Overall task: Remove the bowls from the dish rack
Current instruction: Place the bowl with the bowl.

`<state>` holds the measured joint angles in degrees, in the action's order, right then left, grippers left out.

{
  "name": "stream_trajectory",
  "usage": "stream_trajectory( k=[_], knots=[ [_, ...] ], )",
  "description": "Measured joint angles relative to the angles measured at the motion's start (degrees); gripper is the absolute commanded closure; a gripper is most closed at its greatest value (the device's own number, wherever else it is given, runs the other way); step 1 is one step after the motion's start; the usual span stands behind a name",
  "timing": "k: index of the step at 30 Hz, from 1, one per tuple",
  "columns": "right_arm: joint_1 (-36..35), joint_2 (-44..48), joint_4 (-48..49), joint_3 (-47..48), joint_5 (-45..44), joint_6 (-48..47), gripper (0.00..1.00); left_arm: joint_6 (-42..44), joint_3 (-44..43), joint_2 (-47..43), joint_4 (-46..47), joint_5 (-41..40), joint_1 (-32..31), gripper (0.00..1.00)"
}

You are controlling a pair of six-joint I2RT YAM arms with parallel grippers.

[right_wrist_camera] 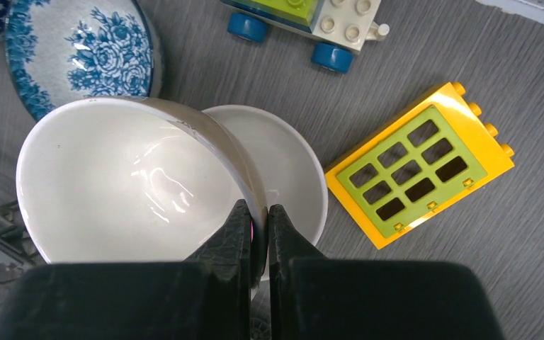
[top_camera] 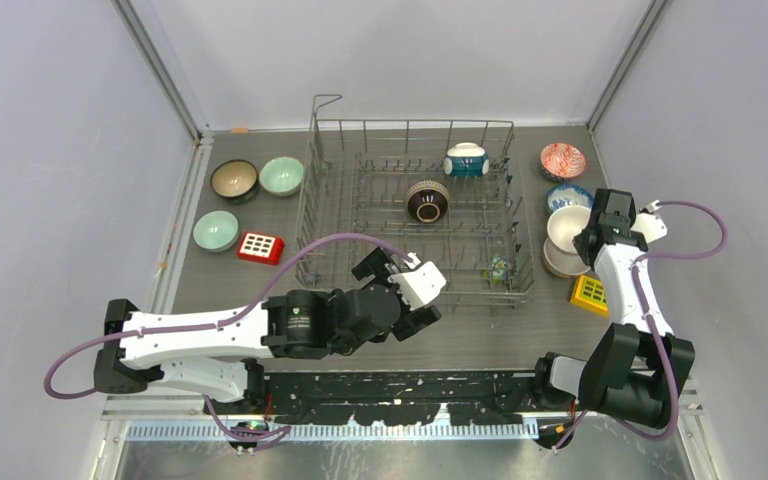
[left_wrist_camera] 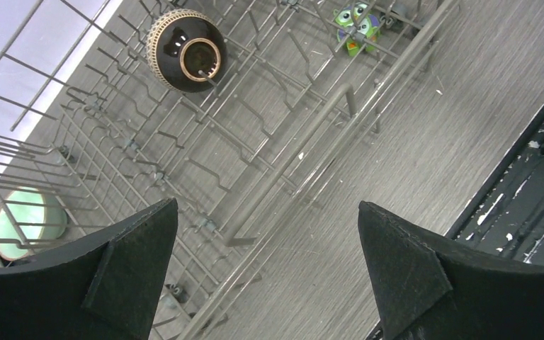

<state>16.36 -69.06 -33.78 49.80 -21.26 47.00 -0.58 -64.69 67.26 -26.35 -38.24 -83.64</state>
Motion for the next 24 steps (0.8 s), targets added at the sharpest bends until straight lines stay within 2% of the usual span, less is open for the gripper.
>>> stream_trajectory(
  k=[12, 24],
  knots=[
    [1.0, -3.7, 4.0, -2.4, 2.0, 1.7, 0.99, -2.3, 0.7, 0.5, 0.0, 2.1, 0.0, 0.00],
    [1.1, -1.0, 4.6, -5.4, 3.3, 2.9, 0.99, -3.4, 0.7, 2.0, 0.1, 4.3, 0.0, 0.00]
  ],
)
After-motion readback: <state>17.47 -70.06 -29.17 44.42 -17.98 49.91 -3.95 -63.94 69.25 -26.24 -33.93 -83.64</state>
